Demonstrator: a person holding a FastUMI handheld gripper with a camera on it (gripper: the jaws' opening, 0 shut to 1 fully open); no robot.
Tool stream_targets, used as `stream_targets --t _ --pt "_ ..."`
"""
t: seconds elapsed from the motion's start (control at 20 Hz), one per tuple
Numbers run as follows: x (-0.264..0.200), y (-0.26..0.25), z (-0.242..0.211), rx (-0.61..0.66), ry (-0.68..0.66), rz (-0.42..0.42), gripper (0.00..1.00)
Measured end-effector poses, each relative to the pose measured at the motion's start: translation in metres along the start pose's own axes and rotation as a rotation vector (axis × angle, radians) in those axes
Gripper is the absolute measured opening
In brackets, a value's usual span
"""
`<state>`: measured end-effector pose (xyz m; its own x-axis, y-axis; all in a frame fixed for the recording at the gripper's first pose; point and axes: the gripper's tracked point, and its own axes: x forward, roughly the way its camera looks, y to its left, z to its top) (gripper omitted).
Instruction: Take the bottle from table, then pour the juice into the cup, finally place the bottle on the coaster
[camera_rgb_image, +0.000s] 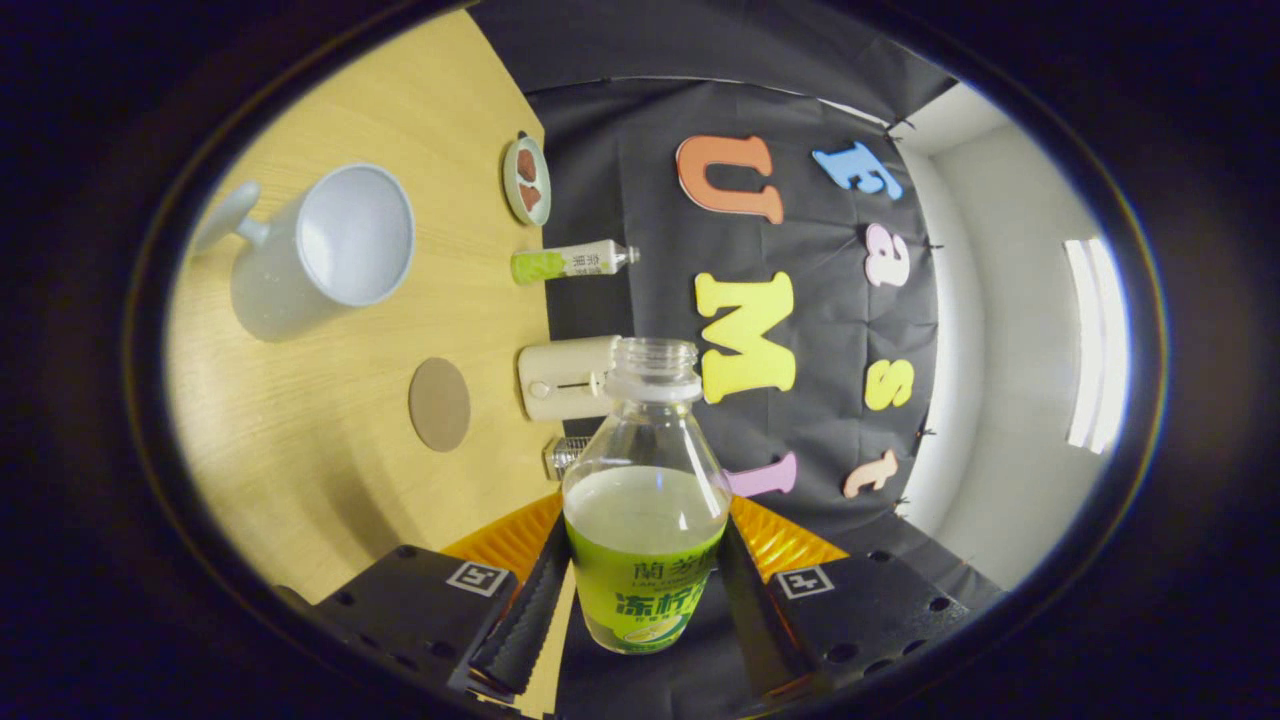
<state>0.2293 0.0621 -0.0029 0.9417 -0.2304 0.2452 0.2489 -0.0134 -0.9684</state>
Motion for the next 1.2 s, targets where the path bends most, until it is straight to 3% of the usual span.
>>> stream_targets --t 0.55,1.2 --pt "-0.008 0.003 0.026 -0.187 -0.061 -0.055 0.82" --pt "-0.006 -0.008 0.042 -0.33 -0.006 -0.134 0.82"
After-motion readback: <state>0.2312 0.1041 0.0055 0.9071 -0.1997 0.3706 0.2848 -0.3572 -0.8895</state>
